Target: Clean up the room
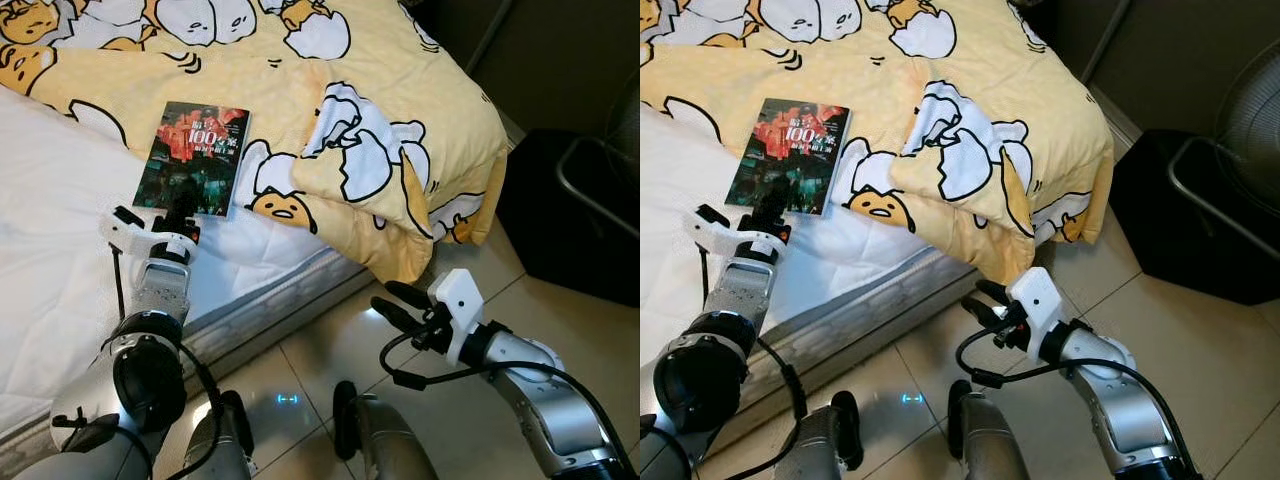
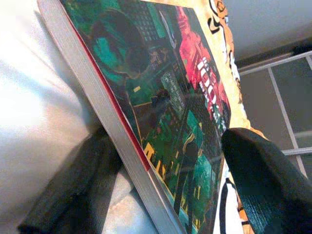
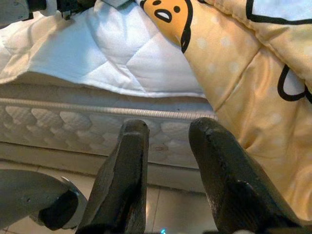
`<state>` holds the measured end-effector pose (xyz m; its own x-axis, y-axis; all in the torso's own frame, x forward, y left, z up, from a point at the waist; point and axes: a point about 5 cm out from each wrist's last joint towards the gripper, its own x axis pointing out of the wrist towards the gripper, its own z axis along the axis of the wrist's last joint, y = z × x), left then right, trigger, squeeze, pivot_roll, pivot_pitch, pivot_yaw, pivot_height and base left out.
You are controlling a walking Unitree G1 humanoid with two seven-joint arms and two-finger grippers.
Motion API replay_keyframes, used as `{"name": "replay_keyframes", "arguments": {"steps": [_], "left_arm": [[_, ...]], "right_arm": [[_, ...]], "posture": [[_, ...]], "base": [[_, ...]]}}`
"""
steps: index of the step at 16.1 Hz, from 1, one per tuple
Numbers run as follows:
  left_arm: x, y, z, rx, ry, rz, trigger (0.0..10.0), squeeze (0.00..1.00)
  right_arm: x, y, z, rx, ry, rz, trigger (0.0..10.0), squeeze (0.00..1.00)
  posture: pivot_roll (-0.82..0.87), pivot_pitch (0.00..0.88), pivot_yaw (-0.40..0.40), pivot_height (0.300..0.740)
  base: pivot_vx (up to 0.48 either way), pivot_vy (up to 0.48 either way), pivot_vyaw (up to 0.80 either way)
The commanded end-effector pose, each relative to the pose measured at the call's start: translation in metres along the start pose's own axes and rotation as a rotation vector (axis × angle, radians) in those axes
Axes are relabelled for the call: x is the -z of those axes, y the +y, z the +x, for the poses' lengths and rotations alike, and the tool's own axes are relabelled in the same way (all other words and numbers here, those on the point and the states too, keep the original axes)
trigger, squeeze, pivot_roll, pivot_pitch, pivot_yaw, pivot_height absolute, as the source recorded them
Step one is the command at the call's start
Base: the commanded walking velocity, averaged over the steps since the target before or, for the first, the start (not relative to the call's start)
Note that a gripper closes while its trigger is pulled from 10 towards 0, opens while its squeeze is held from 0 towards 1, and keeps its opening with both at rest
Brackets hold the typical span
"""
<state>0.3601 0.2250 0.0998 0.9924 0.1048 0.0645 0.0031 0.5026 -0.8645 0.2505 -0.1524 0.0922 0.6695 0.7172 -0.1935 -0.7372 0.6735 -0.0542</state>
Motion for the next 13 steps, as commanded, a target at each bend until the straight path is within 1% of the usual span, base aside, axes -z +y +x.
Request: {"name": "replay_keyframes", "arguments": {"steps": [1, 2, 3, 5, 9, 11, 13], "left_arm": [[0.0117, -0.0038, -0.0004, 0.025, 0.036, -0.011, 0.0, 0.0], [0.0104, -0.0056, -0.0003, 0.057, 0.009, -0.06, 0.0, 0.0], [0.0103, -0.0059, -0.0002, 0.06, 0.007, -0.062, 0.0, 0.0], [0.013, -0.0094, -0.0005, 0.114, 0.01, -0.086, 0.0, 0.0], [0.0168, -0.009, -0.0028, 0.142, 0.023, -0.088, 0.0, 0.0], [0.0183, -0.007, -0.0044, 0.139, 0.039, -0.065, 0.0, 0.0], [0.016, -0.0037, -0.0057, 0.123, 0.025, -0.063, 0.0, 0.0]], "right_arm": [[0.0019, -0.0007, -0.0062, 0.004, 0.007, 0.011, 10.0, 0.0], [0.0017, -0.001, -0.0065, 0.005, 0.006, 0.012, 10.0, 0.0], [0.0018, -0.0012, -0.0065, 0.006, 0.006, 0.012, 10.0, 0.0], [0.001, -0.002, -0.0058, 0.007, 0.005, 0.01, 10.0, 0.0], [0.0013, -0.0021, -0.0064, 0.003, 0.006, 0.008, 10.0, 0.0], [0.0015, -0.0029, -0.0064, 0.001, 0.009, 0.007, 10.0, 0.0], [0.0017, -0.0028, -0.0053, -0.003, 0.009, 0.006, 10.0, 0.0]], "posture": [[-0.36, 0.325, -0.08, 0.74], [-0.37, 0.322, -0.081, 0.74], [-0.37, 0.322, -0.081, 0.74], [-0.37, 0.317, -0.082, 0.74], [-0.37, 0.31, -0.08, 0.74], [-0.37, 0.307, -0.085, 0.74], [-0.37, 0.304, -0.088, 0.74]], "base": [[0.0, 0.0, 0.0], [0.0, 0.0, 0.0], [0.0, 0.0, 0.0], [0.0, 0.0, 0.0], [0.0, 0.0, 0.0], [0.0, 0.0, 0.0], [0.0, 0.0, 0.0]]}}
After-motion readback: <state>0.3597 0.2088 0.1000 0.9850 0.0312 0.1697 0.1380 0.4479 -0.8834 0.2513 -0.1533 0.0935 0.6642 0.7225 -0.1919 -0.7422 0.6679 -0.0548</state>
